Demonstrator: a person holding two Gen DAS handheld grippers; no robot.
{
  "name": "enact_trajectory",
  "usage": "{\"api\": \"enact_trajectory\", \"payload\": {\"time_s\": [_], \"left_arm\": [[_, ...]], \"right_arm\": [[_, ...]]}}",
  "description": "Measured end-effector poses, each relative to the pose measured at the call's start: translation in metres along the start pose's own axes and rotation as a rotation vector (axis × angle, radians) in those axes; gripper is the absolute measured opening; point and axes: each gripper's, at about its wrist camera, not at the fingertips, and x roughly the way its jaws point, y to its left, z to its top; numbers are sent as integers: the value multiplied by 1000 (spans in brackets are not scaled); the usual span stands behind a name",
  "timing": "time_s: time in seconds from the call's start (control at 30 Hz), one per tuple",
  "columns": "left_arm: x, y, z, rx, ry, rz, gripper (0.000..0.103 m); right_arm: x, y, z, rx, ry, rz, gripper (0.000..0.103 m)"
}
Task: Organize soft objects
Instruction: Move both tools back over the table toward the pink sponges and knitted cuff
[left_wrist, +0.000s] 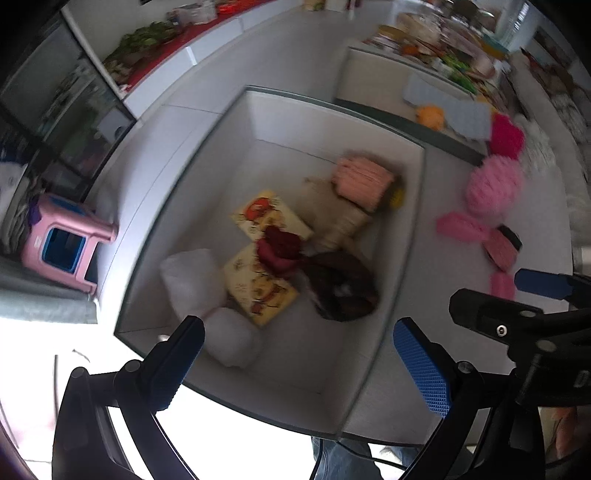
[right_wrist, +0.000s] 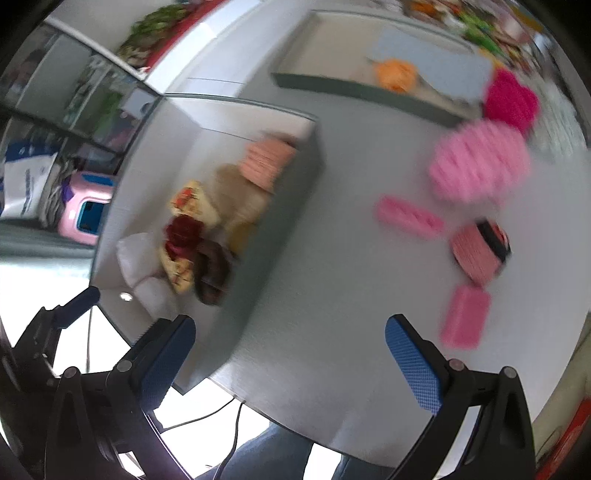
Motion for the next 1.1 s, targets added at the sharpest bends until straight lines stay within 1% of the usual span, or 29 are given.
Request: {"api": "enact_trajectory", "payload": {"time_s": [0.33, 0.47, 0.63, 0.77, 0.83, 1.0, 1.1], "left_arm": [[1, -82, 0, 189, 27, -51, 103], [6, -113, -3, 253, 50, -61, 103], [17, -142, -9, 305, 97, -78, 103], [32, -159, -11, 314, 150, -87, 103], [40, -164, -11, 320, 181, -94, 103], [56, -180, 0, 311, 198, -83, 103], [64, -189, 18, 274, 190, -86, 103]], "right_arm": [[4, -101, -45, 254, 18, -16, 103], [10, -132, -65, 349, 34, -16, 103], [20, -159, -87, 441, 66, -13, 103], [33, -176, -101, 503, 107, -11, 103], [39, -181, -102, 523, 120, -13, 103], [50, -194, -101, 554, 138, -25, 103], [57, -204, -98, 570, 138, -45, 103]]}}
